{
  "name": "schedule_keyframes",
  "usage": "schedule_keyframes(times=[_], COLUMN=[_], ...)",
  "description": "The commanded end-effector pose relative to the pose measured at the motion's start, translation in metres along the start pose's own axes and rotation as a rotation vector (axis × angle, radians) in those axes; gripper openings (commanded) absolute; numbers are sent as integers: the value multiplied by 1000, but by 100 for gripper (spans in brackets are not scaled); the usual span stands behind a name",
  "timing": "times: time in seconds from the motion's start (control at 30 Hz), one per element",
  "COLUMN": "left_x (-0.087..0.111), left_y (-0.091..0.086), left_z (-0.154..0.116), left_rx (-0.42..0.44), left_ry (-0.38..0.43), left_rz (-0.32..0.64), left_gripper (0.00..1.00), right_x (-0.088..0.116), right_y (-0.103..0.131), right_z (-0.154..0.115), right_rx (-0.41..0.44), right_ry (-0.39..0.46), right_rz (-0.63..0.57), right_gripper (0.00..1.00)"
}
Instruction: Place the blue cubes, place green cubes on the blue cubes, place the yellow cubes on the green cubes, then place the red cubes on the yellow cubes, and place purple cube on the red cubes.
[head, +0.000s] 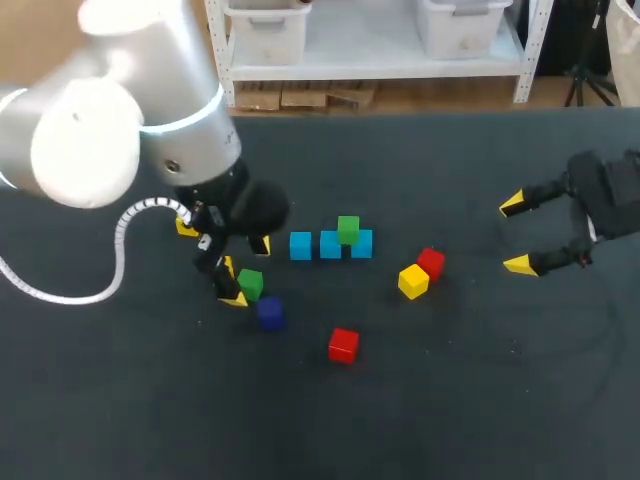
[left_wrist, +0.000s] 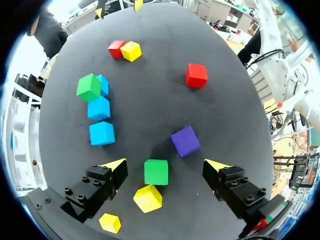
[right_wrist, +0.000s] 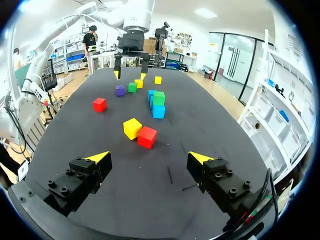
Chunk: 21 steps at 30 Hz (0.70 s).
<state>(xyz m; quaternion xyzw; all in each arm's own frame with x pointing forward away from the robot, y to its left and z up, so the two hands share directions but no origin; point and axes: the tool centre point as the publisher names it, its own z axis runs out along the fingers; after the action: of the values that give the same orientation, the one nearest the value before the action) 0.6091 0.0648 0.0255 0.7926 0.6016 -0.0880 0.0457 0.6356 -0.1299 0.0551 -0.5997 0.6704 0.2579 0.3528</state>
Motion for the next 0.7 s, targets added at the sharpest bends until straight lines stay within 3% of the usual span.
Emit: schedule_keyframes(times=[0.03,0.7], left_x=[3,25], left_y=[0,5], left_z=[8,21], left_rx=[2,-55], left_ry=[7,6], left_rz=[-11,-85], left_gripper=[100,100], right_x=[0,0], right_y=[0,0], right_z=[0,0], right_rx=[0,0], right_ry=[-2,-2], right_rz=[-1,-1], right_gripper=[100,100])
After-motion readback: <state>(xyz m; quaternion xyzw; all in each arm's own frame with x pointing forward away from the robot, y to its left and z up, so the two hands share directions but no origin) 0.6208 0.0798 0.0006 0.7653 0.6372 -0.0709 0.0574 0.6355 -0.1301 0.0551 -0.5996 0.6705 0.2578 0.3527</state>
